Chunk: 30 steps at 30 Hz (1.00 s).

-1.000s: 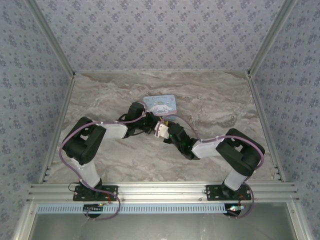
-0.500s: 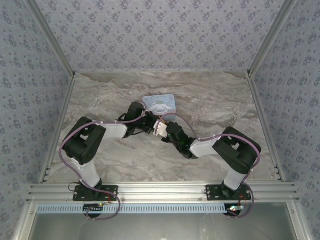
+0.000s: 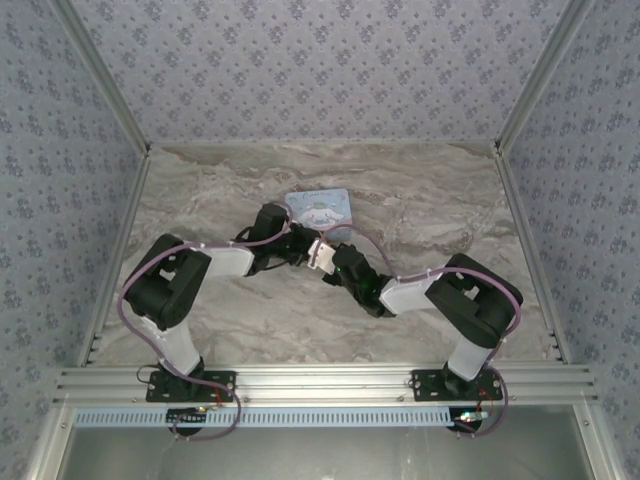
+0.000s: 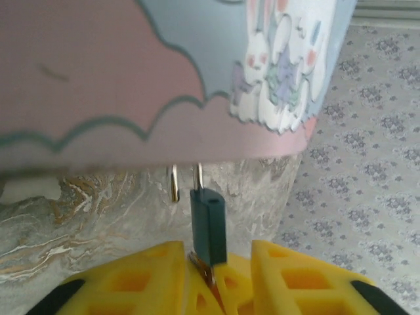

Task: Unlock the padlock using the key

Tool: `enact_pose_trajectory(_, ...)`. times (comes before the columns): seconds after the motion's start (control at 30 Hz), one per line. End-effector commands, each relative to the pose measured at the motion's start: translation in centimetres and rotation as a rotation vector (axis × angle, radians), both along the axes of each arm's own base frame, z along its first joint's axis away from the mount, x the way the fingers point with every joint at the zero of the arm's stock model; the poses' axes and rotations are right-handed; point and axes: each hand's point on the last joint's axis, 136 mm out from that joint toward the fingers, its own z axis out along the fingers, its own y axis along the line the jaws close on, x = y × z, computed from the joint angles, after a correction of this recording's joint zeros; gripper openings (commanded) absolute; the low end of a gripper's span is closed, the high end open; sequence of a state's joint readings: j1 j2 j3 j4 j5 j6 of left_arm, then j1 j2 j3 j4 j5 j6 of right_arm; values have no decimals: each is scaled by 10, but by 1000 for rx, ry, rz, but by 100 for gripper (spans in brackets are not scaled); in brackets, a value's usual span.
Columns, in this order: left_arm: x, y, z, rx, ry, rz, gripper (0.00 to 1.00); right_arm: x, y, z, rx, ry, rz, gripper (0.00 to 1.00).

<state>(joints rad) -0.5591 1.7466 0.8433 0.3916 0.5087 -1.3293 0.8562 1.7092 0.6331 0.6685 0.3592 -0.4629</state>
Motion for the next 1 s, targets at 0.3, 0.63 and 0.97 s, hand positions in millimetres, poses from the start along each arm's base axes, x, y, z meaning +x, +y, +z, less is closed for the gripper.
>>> enact_pose_trajectory(0.3,0,49,25,40,-47,70,55,-6,-7,-2,281,184,-84,0)
enact_pose_trajectory(0.63,8,74,31,83,-79,115,61,-5,-20,-5,681,431,-134,0)
enact_pose_trajectory(0.97,16,81,19,120,-84,131,67,2,-43,-16,889,556,-220,0)
